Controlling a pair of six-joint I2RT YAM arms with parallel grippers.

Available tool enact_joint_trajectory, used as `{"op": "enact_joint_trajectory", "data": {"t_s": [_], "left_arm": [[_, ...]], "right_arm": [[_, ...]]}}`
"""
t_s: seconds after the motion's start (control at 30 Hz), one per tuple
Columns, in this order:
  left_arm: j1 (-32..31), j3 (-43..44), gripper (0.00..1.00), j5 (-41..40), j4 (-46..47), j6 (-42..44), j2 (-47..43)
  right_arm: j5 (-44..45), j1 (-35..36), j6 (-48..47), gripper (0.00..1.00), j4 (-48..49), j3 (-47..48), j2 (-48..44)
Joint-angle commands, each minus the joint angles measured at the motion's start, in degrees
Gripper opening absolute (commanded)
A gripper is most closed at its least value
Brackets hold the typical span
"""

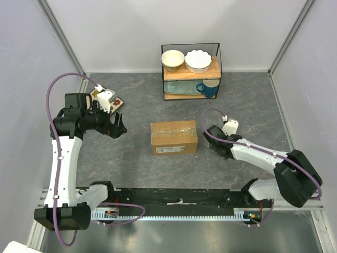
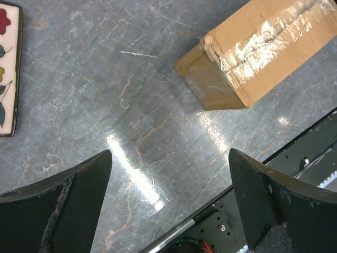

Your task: Unpack the express box

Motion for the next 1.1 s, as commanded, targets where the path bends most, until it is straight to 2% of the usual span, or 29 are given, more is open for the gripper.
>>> {"op": "enact_joint_trajectory", "data": {"t_s": [0.0, 0.23, 0.43, 0.53, 0.67, 0.83, 0.97, 1.07], "left_arm": [[0.0, 2.4, 0.99, 2.3, -2.8, 2.7, -1.5], [0.1, 1.9, 0.99, 2.9, -3.0, 3.1, -2.5], [0.1, 1.8, 0.99, 2.9, -3.1, 3.1, -2.9], [0.1, 2.0, 0.99, 3.1, -3.3, 3.4, -3.3], [0.1, 1.9, 0.99, 2.8, -3.3, 3.4, -3.4], [0.0, 1.7, 0.99, 3.1, -3.2, 3.2, -3.0], [0.1, 2.1, 0.99, 3.8, -3.2, 2.8, -2.6], [0.1, 2.2, 0.99, 3.9, -3.3, 2.8, -2.6]], "right_arm": [[6.0, 0.7, 3.3, 0.90, 1.9, -0.8, 2.5], [5.0, 0.9, 4.0, 0.89, 4.5, -2.1, 4.1], [3.7, 1.1, 4.1, 0.89, 8.0, -1.9, 9.0], [2.5, 1.7, 4.6, 0.82, 10.0, -2.4, 11.7], [2.1, 3.0, 5.7, 0.63, 11.0, -3.3, 12.1], [1.5, 3.5, 6.5, 0.57, 10.6, -4.1, 11.0], [1.3, 4.0, 6.9, 0.46, 9.7, -4.1, 10.9], [1.2, 4.5, 7.5, 0.41, 8.8, -4.1, 10.4]]}}
